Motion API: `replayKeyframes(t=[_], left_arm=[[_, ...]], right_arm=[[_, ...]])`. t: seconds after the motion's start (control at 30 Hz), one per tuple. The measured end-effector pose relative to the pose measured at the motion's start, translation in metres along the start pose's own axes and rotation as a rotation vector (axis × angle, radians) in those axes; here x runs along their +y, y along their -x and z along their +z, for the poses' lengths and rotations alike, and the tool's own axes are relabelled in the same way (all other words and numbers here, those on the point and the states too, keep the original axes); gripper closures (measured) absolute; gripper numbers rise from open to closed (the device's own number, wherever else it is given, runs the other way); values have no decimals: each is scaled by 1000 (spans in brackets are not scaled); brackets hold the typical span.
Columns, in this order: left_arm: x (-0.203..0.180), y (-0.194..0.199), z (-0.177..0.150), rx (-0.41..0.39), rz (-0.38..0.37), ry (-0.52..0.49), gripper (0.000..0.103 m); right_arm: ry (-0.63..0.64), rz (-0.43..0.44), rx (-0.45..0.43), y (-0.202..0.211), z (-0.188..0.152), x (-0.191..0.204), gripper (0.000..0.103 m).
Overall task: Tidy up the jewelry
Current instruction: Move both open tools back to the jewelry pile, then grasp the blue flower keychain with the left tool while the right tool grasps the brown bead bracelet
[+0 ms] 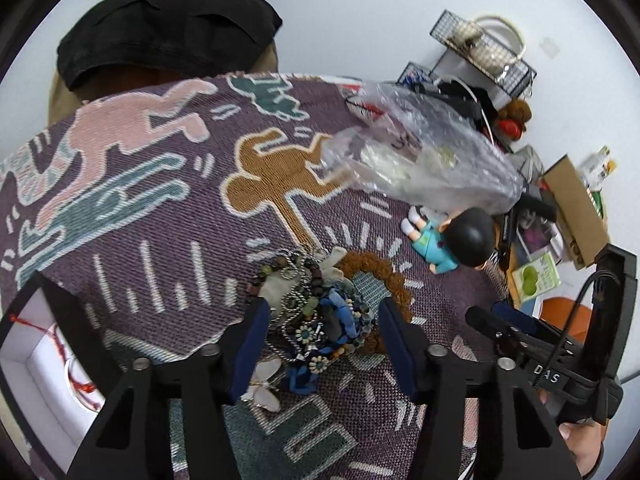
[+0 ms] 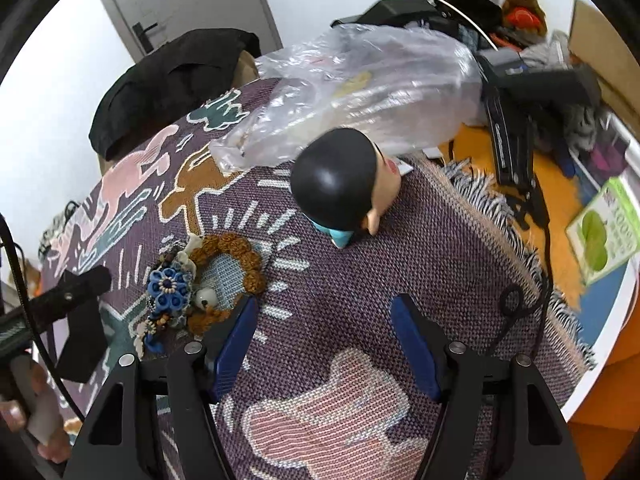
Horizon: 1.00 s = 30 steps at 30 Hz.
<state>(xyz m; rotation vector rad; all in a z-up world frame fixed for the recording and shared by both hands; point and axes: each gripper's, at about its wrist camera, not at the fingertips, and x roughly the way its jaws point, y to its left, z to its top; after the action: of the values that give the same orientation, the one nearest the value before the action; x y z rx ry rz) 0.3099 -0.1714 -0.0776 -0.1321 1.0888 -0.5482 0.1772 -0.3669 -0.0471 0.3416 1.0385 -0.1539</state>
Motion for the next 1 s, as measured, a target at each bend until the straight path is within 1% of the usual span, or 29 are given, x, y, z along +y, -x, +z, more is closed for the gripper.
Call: replayKeyframes(t=[0.1, 0.13, 0.3, 0.33, 0.37, 0.4, 0.5, 0.77, 1.0], left_arm=[[-6, -12, 0, 22, 2, -16, 57], [-8, -16, 0, 29, 0, -21, 59], [-16, -37, -2, 70, 2, -29, 61], [-16, -40, -2, 74, 1, -29, 68], [-16, -43, -2, 80, -1, -26, 81], [-15, -45, -3, 83, -1, -25, 84], [-16, -41, -2, 55, -8, -40, 85], [-15, -10, 3, -8, -14, -61, 86], [-13, 16, 5, -56, -14, -70, 86]], right_arm=[[-27, 16, -4, -3, -4, -8, 38], [-36, 23, -2, -4, -6, -10, 41], [-74, 69, 16, -14, -11, -16, 47], [-78, 81, 18, -16, -12, -15, 49], [-80, 90, 20, -18, -12, -15, 51], [-83, 101, 23, -21, -13, -13, 52], [-87, 123, 28, -25, -13, -8, 53], [-93, 173, 34, -38, -8, 15, 53], [-80, 169, 45, -51, -3, 33, 53]])
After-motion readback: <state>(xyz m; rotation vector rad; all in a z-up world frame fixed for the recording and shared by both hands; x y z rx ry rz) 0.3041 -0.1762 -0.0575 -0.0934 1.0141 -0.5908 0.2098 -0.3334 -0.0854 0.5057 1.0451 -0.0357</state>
